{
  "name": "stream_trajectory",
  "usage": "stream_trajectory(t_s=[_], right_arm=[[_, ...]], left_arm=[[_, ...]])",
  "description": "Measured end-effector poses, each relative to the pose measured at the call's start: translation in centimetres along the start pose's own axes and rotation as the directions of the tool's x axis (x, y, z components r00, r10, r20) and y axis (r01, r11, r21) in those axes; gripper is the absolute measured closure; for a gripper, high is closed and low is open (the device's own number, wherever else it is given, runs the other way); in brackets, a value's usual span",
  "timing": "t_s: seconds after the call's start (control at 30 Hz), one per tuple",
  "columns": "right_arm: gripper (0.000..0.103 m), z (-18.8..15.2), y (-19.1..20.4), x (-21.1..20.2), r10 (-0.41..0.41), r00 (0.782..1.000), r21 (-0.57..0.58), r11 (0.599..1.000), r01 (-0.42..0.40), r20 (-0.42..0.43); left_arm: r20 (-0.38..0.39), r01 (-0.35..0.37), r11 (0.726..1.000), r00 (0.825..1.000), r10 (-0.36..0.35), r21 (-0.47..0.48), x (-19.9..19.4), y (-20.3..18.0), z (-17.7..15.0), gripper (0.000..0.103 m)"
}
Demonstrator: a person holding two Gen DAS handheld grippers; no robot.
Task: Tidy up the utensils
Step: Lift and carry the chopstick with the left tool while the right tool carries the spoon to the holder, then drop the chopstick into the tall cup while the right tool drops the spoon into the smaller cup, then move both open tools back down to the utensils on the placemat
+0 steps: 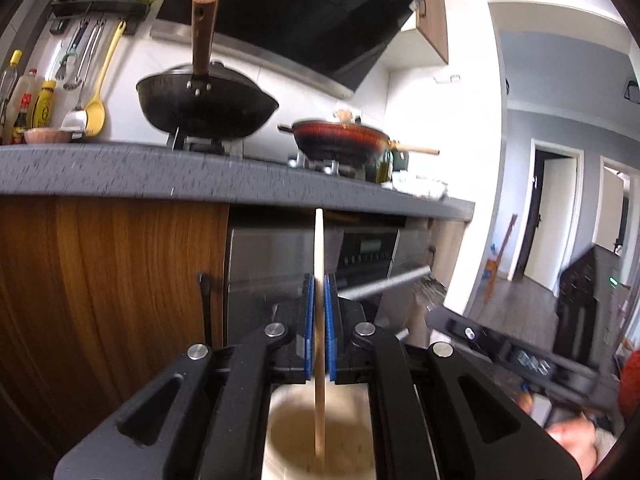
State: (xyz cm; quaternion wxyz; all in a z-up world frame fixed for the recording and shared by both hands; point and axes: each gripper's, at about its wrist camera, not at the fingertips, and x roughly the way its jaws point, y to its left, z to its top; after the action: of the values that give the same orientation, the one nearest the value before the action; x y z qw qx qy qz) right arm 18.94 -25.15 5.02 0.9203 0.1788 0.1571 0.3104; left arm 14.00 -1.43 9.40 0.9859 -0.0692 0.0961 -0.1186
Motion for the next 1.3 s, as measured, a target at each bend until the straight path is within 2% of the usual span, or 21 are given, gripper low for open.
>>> stream_trajectory(t_s=[0.2,0.3,0.5,0.53,0.57,0.63,0.67,0.77,0.83,0.93,0.97,1.03,1.2,1.3], right_arm=[[0.101,-1.2,-1.2,-0.1,-0.020,0.999,0.037,0.999,0.021,-0.038],[0.101,-1.4,-1.4,0.0,-0.040,0.998,0.042,0.998,0.042,-0.040],[0.101,-1.7,-1.9,0.6,-0.083,0.995,0.047,0.995,0.085,-0.055],[0.100,-1.7,-2.1,0.6,-0.091,0.994,0.051,0.994,0.093,-0.055],[0.100,-1.6,-2.2,0.6,-0.095,0.994,0.054,0.994,0.098,-0.056],[0.099,-1.6,-2.5,0.7,-0.105,0.993,0.060,0.992,0.109,-0.060],[0.096,-1.6,-2.6,0.7,-0.108,0.992,0.065,0.992,0.112,-0.064],[0.080,-1.5,-2.7,0.5,-0.119,0.991,0.073,0.990,0.123,-0.062],[0.063,-1.5,-2.5,0.1,-0.126,0.991,0.075,0.989,0.130,-0.054],[0.049,-1.5,-2.0,-0.9,-0.141,0.989,0.062,0.988,0.144,-0.040],[0.043,-1.6,-1.7,-1.3,-0.146,0.989,0.055,0.987,0.148,-0.037],[0.023,-2.0,-1.1,-2.4,-0.160,0.987,0.041,0.986,0.161,-0.020],[0.012,-3.2,0.2,-4.4,-0.183,0.983,-0.011,0.983,0.183,-0.022],[0.009,-4.4,0.9,-5.9,-0.206,0.978,-0.053,0.977,0.204,-0.018]], left_arm=[[-0.096,-0.007,1.000,0.995,0.006,-0.012,-1.5,0.5,-2.4,0.098],[-0.114,-0.037,0.999,0.993,0.037,0.006,-1.3,0.7,-2.9,0.098],[-0.139,-0.039,0.999,0.990,0.040,0.011,-0.7,1.2,-3.6,0.096],[-0.141,-0.042,0.999,0.989,0.043,0.016,-0.7,1.2,-3.7,0.090],[-0.140,-0.045,0.999,0.989,0.047,0.018,-0.7,1.1,-3.7,0.078],[-0.127,-0.053,0.998,0.990,0.055,0.022,-1.0,1.2,-3.7,0.063],[-0.120,-0.061,0.998,0.991,0.064,0.026,-1.2,1.2,-3.7,0.056],[-0.107,-0.088,0.995,0.990,0.092,0.041,-1.8,1.2,-3.7,0.043],[-0.110,-0.098,0.994,0.989,0.103,0.046,-2.0,1.3,-3.7,0.036],[-0.111,-0.127,0.990,0.985,0.134,0.063,-2.7,1.1,-3.9,0.024],[-0.110,-0.135,0.989,0.984,0.142,0.068,-2.9,1.1,-4.0,0.018],[-0.105,-0.158,0.984,0.981,0.166,0.078,-3.6,0.9,-4.3,0.006],[-0.098,-0.197,0.977,0.974,0.205,0.088,-5.3,0.8,-5.1,0.006],[-0.112,-0.214,0.972,0.968,0.224,0.099,-6.2,0.8,-6.0,0.006]])
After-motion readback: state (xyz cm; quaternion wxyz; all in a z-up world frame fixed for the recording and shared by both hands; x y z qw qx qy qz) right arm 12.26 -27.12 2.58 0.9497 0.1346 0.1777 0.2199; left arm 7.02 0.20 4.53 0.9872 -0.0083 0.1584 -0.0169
